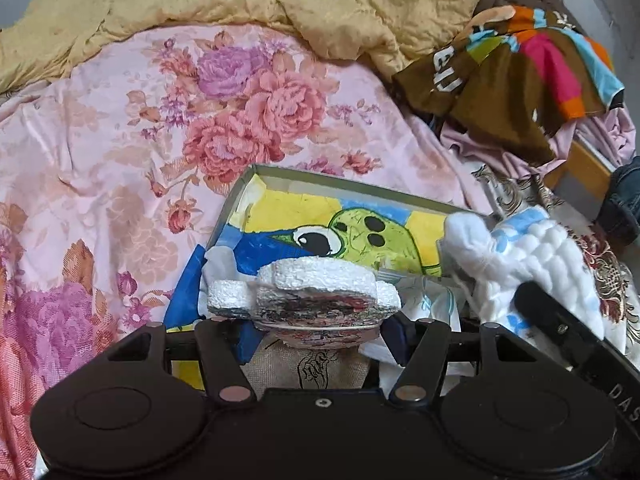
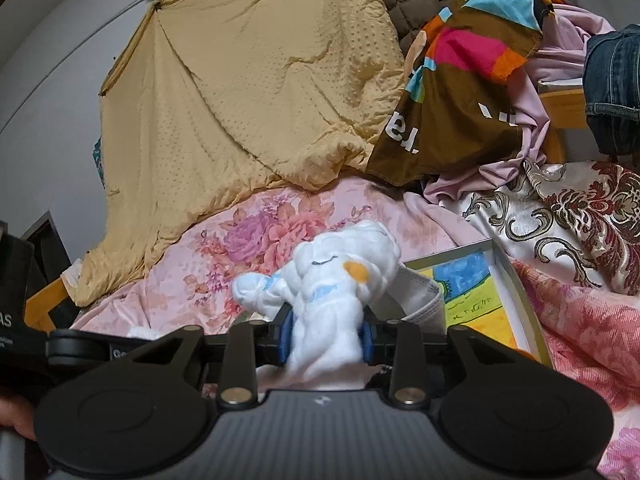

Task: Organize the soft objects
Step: 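Lift and carry the cartoon pad and white towel over the tray with both tools, then open the left tool to drop the pad while the right tool drops the towel into the tray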

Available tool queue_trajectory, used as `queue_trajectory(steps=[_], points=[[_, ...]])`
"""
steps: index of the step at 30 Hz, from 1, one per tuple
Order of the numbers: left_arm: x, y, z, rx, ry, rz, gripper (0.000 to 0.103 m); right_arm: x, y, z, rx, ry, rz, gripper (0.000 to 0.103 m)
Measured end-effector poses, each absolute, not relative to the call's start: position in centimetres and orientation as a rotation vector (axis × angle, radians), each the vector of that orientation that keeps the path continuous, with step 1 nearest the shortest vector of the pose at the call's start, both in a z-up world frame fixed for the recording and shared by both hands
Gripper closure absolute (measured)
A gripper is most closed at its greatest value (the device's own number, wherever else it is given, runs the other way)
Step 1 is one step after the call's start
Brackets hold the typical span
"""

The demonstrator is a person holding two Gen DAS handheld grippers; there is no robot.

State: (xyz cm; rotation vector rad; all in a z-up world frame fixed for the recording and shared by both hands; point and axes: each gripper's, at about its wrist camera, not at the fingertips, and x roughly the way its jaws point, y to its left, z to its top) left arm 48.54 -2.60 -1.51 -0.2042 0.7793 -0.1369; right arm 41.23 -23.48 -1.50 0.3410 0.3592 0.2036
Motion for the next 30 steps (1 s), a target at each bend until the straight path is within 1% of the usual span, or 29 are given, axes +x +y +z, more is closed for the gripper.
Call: queue_trajectory(steps=[8,10,16,21,23,26,30], points=[[50.1,-3.4,-2.3,-0.176,0.802,-0.121,0.04,42.3,-24.4,-2.2,0.37,0.378,0.182,0.055],[50.5,-3.5,-2.5,-0.182,0.806,-0.125,0.043,42.4,-24.6,-2.3,0.377,0.382,0.176,0.054],[51.2,-4.3,-3.0,-0.168,0.803,-0.117,0.043,42.6,-24.9,-2.5,0.396,0.393,0.166,0.048],[51.4,-4.4,-3.4,-0.177,0.801,-0.11,0.043,42.8,-24.8,-2.6,0.401,0.406,0.163,0.038],[51.3,-4.4,-3.5,-0.18,0.799,-0.109,0.043,42.8,-24.9,-2.7,0.404,0.406,0.161,0.032],[51.1,-4.3,-3.5,-0.18,0.792,-0.103,0.04,42.8,-24.9,-2.6,0.399,0.404,0.16,0.028],[50.6,-4.0,-3.4,-0.181,0.774,-0.094,0.032,42.6,-25.0,-2.3,0.393,0.401,0.16,0.024]])
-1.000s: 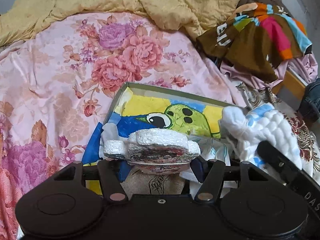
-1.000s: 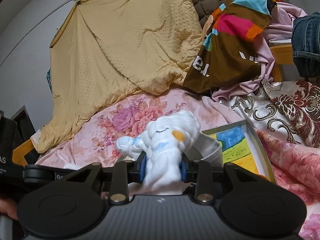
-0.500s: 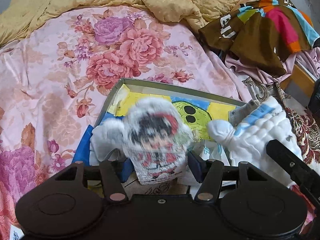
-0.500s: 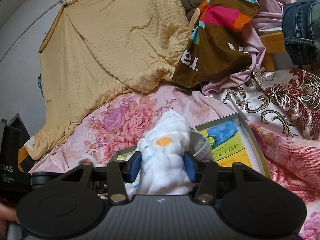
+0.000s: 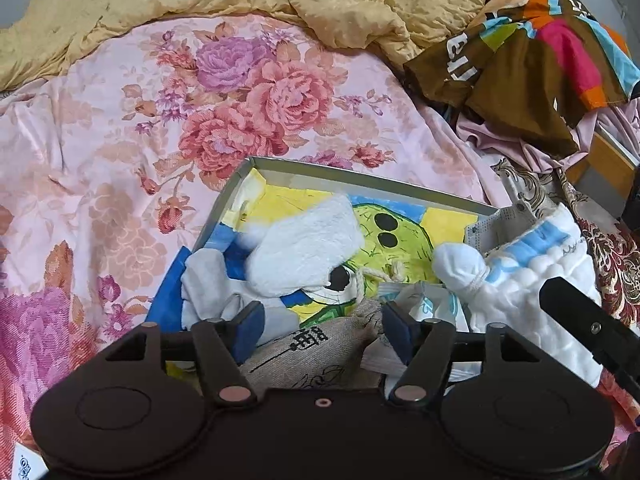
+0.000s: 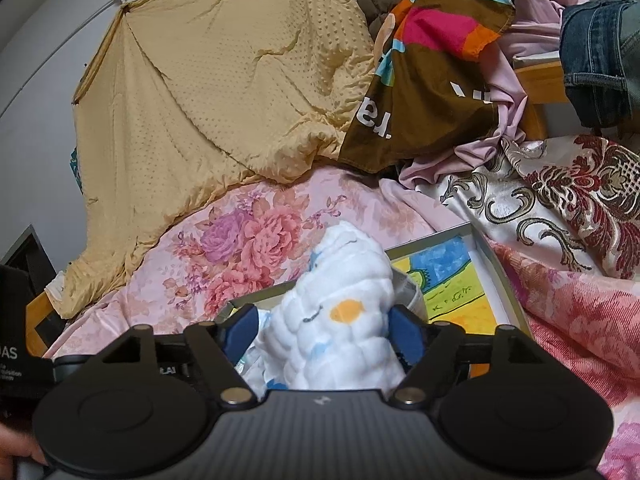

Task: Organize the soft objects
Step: 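Open the left tool to drop the pad while the right tool drops the towel into the tray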

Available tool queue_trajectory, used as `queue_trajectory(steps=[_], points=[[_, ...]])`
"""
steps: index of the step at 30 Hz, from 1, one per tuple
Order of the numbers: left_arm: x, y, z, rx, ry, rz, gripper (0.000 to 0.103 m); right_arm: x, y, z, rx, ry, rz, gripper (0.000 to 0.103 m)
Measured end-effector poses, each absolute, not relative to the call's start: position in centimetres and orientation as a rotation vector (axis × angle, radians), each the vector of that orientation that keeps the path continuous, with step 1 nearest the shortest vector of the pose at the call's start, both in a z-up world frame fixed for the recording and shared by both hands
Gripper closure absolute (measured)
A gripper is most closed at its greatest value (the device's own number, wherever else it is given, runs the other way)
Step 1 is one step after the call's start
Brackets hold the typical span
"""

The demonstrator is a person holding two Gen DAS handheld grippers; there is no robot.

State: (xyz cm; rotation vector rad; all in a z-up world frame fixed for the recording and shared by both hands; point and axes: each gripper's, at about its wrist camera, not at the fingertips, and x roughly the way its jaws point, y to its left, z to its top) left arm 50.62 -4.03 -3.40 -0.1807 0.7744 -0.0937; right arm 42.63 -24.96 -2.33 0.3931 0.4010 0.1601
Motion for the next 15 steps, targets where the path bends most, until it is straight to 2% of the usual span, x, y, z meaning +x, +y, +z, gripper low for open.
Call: queue_trajectory(steps=[13,15], points=[[47.1,-2.9,-1.2,-0.19,0.688,-0.077,0.009,40.6,-24.8,0.5,0.351,0.364,0.159,0.007],[46.4,-2.6,-0.6,-0.184,0.674,-0.081,0.008,40.0,-24.8,1.1,0.347,0.358,0.156,0.006]])
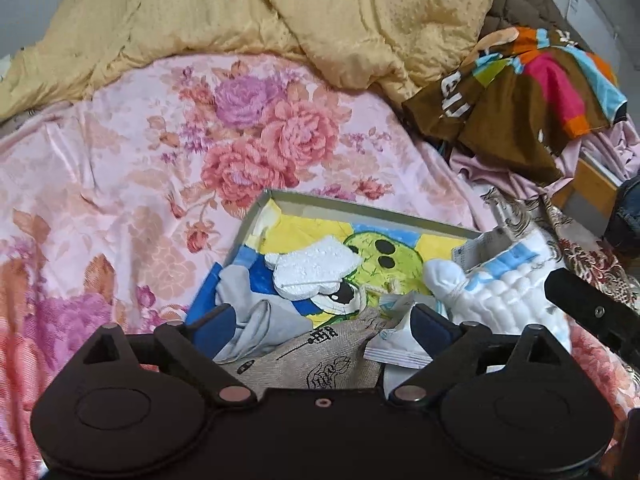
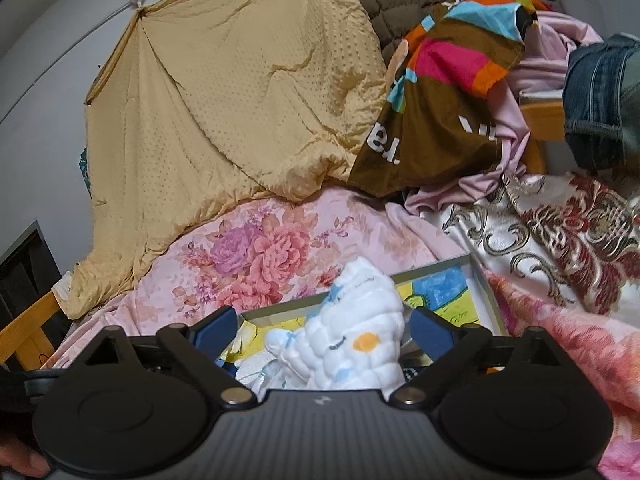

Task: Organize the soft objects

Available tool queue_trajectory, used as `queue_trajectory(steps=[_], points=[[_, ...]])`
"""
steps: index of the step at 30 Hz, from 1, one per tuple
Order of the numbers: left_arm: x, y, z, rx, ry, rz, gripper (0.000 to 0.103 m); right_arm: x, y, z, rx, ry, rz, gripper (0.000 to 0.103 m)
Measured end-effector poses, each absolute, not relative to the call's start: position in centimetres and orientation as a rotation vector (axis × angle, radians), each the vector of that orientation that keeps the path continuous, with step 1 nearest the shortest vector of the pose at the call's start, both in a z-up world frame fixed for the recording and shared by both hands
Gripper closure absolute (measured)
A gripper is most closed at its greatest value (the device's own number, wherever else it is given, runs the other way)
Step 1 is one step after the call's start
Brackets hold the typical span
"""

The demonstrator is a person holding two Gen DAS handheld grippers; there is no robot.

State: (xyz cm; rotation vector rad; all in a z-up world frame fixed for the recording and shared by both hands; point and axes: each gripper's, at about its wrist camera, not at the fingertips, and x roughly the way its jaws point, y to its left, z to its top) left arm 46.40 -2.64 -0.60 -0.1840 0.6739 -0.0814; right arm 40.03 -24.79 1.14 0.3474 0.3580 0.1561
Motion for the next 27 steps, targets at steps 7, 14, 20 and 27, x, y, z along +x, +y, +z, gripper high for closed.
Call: queue_trajectory(steps=[7,14,20,27], points=[[43.6,-1.6,1.6,-0.183,0.634,-0.072,0.002,37.8,-25.0,3.2,0.34,0.337,0.153,0.002],[40.3,-1.0,4.0,-0.164,0.587,-0.074,0.001,34.9,-24.6,4.7,0.32,0.332,0.148,0.0],[37.0,-0.7,5.7,-0.176,0.544,-0.09,0.001,32.3,-23.4,5.5,0.273,0.337,0.146,0.0],[33.3,-0.1,6.6,-0.168,0.516,-0.102,0.001,29.0,-21.6,5.9,0.194,0.344,0.159,0.0]])
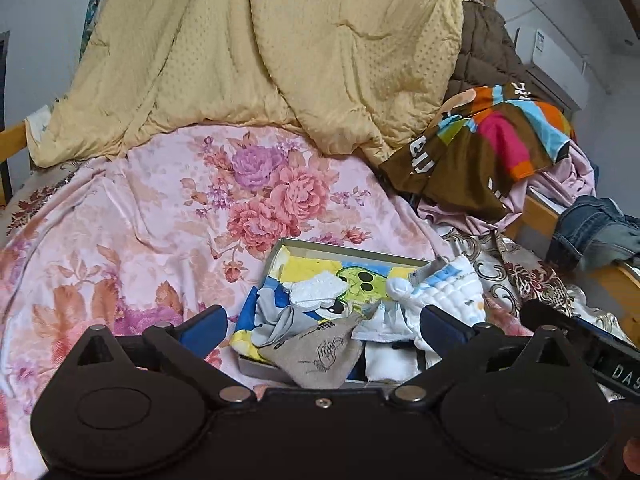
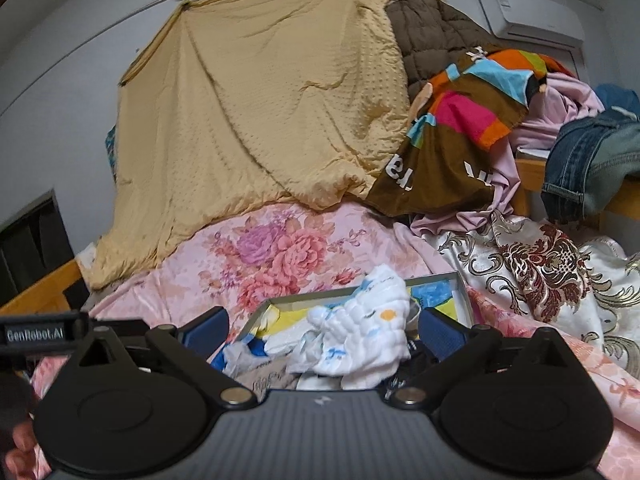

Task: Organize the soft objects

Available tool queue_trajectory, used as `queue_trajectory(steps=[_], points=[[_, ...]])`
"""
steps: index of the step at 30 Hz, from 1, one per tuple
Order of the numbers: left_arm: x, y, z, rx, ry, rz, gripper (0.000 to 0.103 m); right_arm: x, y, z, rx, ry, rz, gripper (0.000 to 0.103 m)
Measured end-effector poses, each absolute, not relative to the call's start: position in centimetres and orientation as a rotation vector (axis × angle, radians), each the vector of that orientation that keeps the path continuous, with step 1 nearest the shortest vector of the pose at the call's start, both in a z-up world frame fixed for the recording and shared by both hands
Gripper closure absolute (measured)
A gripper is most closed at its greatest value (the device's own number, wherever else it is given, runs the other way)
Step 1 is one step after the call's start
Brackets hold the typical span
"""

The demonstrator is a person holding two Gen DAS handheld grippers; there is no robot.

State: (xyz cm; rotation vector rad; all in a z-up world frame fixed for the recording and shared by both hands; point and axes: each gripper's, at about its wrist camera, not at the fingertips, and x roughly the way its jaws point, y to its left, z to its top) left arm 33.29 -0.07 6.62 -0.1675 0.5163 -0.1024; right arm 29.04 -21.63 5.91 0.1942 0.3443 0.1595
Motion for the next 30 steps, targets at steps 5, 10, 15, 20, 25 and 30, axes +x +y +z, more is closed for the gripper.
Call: queue_trajectory(steps=[5,10,15,20,25,30], points=[[30.6,0.3,6.8,-0.161,0.495,-0.107,0.001,27.0,-21.4,6.3,0.2,0.324,0.149,0.0],[27.9,0.9,6.4,-0.155,0.484,-0.102,0.001,25.0,-21.4,6.3,0.204,0.32,0.146,0.0],[25.7,1.4,6.0,-0.156,0.477,-0.1,0.001,23.2,-20.9,6.0,0.197,0.332,0.157,0.0],[23.5,1.5,5.5,-0.152,0.477,-0.084,0.001,21.0,-20.2,5.7,0.176,0.326,0.165,0.0],[21.7,1.4,4.9,-0.157,0.479,-0.084,0.001,19.4,-19.8,5.4,0.174,0.314,0.171,0.0],[20.4,1.5,4.5,-0.153,0.472,-0.076,0.001,18.3,-19.4,5.1,0.161,0.316,0.179,0.0]])
